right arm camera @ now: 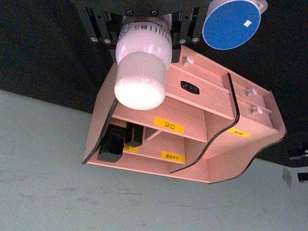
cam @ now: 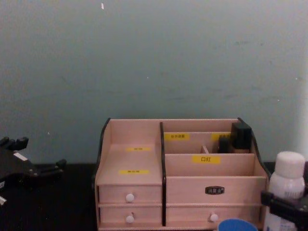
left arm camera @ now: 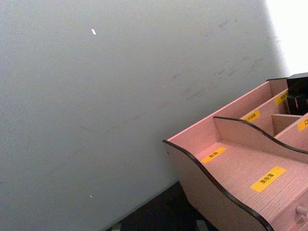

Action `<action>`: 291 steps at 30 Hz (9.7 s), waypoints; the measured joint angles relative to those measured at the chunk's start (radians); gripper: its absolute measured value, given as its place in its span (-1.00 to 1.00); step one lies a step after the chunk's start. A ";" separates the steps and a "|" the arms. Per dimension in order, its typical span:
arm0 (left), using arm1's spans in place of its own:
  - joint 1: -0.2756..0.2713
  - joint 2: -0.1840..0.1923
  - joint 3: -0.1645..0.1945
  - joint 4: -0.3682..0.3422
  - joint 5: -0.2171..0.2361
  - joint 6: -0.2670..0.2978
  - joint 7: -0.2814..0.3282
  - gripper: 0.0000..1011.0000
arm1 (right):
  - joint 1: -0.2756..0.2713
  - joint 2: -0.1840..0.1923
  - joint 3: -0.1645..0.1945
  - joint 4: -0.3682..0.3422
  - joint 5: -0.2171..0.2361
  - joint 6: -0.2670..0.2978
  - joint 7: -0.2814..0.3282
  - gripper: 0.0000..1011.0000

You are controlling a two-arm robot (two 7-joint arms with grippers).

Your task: Pick up the facial cleanser and watermelon frost from the table and place them into the tiered storage box.

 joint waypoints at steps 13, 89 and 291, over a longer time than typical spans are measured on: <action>0.000 0.000 0.000 0.000 0.000 0.000 0.000 0.98 | -0.062 0.056 0.039 -0.122 0.022 0.050 0.029 0.19; 0.000 0.000 0.000 0.000 0.000 0.000 0.000 0.98 | 0.520 -0.207 -0.149 0.343 -0.034 0.069 0.037 0.19; 0.000 0.000 0.000 0.000 0.000 0.000 0.000 0.98 | 0.076 0.136 -0.182 -0.044 0.041 0.176 0.134 0.71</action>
